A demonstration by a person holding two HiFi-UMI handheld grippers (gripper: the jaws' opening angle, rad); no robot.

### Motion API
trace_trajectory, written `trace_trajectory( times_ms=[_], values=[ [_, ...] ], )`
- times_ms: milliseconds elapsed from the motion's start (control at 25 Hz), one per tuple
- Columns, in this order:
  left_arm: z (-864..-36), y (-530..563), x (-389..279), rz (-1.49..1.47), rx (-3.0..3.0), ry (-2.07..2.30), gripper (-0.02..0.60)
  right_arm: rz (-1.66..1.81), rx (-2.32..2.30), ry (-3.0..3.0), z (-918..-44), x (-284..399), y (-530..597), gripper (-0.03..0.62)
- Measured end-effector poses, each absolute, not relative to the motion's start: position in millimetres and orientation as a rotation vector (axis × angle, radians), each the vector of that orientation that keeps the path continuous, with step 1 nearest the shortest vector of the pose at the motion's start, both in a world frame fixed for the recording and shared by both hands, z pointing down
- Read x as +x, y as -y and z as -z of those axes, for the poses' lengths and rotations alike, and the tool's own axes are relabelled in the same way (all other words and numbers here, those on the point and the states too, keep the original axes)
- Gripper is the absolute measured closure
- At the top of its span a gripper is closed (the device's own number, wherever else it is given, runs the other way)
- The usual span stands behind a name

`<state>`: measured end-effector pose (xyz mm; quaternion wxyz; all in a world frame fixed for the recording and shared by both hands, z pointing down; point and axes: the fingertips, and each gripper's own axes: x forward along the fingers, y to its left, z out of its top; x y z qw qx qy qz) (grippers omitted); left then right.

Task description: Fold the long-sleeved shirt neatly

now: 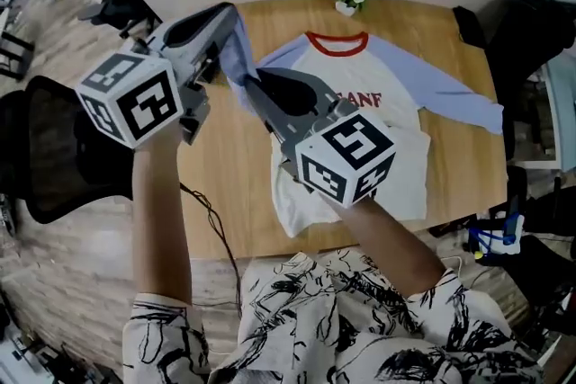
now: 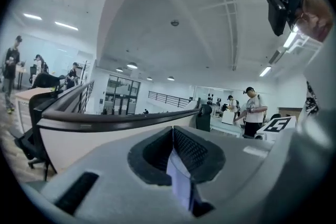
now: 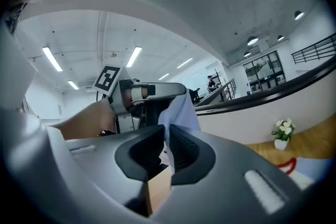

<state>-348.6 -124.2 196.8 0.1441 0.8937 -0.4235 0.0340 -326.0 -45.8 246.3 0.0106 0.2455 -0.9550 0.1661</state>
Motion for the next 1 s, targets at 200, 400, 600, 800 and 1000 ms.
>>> trace_trajectory(
  times_ms=[200,400,600,800,1000],
  values=[
    [-194.9,168.5,-247.6,-0.216,2.638,1.14,0.568,-0.541,0.925,2.959,-246.1,-231.9,87.4,0.553],
    [-226.0,202.5,-152.7,-0.384,2.649,1.058,0.566,-0.644,1.081,2.877,-276.6,-140.2,120.4,0.553],
    [-287.8,227.3,-67.8,-0.561,2.595,0.99,0.566,-0.776,1.192,2.732,-339.6,-62.1,143.3,0.553],
    [-387.0,241.9,-2.1,-0.76,2.474,0.922,0.566,-0.949,1.255,2.521,-434.9,-2.0,155.6,0.553],
    [-464.3,258.7,33.7,-0.863,2.376,0.88,0.566,-1.026,1.258,2.386,-498.5,30.7,169.5,0.553]
  ],
)
